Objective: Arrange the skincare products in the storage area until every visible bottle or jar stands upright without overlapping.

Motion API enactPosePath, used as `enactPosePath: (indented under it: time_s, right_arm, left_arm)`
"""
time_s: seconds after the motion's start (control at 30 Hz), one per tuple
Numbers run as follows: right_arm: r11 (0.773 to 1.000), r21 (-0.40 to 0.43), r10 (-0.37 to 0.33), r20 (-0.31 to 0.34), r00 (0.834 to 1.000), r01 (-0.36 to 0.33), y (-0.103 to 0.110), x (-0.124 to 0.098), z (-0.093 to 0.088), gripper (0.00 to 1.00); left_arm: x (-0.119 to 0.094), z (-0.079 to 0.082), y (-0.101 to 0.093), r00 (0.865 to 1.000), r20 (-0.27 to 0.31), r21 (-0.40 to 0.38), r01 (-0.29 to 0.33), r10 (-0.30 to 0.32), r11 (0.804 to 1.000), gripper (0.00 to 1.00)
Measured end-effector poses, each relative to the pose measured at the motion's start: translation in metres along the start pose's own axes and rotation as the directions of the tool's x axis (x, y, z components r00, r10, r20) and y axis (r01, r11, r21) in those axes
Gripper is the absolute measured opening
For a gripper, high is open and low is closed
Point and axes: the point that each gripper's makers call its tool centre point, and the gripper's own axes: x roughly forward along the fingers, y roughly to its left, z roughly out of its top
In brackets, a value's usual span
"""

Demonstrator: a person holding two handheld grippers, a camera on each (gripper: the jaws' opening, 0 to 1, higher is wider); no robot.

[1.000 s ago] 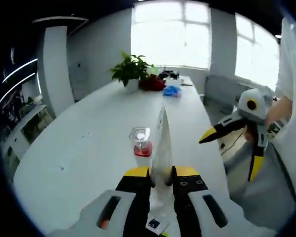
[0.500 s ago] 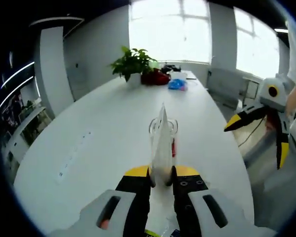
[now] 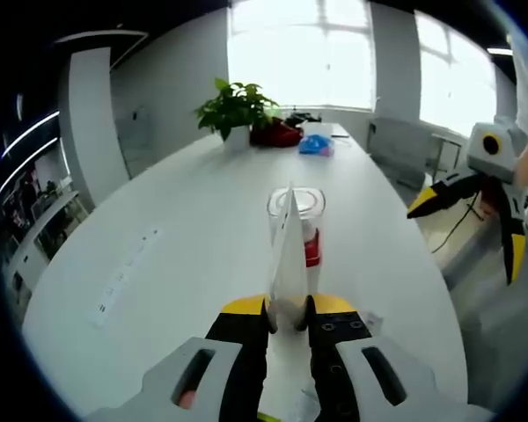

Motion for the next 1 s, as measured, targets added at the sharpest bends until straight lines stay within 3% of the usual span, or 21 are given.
enactPosePath:
  time_s: [0.37, 0.8, 1.0]
  right_arm:
    - [1.000, 0.006, -0.007, -0.001, 1.000, 0.007, -0.0014, 0.0000, -0.0003, 0.87]
    - [1.000, 0.008, -0.010, -0.001, 1.000, 0.010, -0.0017, 0.0000, -0.0003, 0.87]
    - [1.000, 0.008, -0.012, 0.000, 1.000, 0.012, -0.0021, -0.0002, -0.0005, 0.87]
  left_arm:
    - [0.0038, 0.0019, -0.0027, 0.999, 0.016, -0.006, 0.029, -0.029, 1.000, 0.14]
    - [0.0044, 0.0013, -0.0022, 0.999, -0.008, -0.002, 0.033, -0.033, 0.999, 0.15]
    - [0.0050, -0.0001, -0.0041, 0.999, -0.020, 0.000, 0.039, -0.039, 0.999, 0.20]
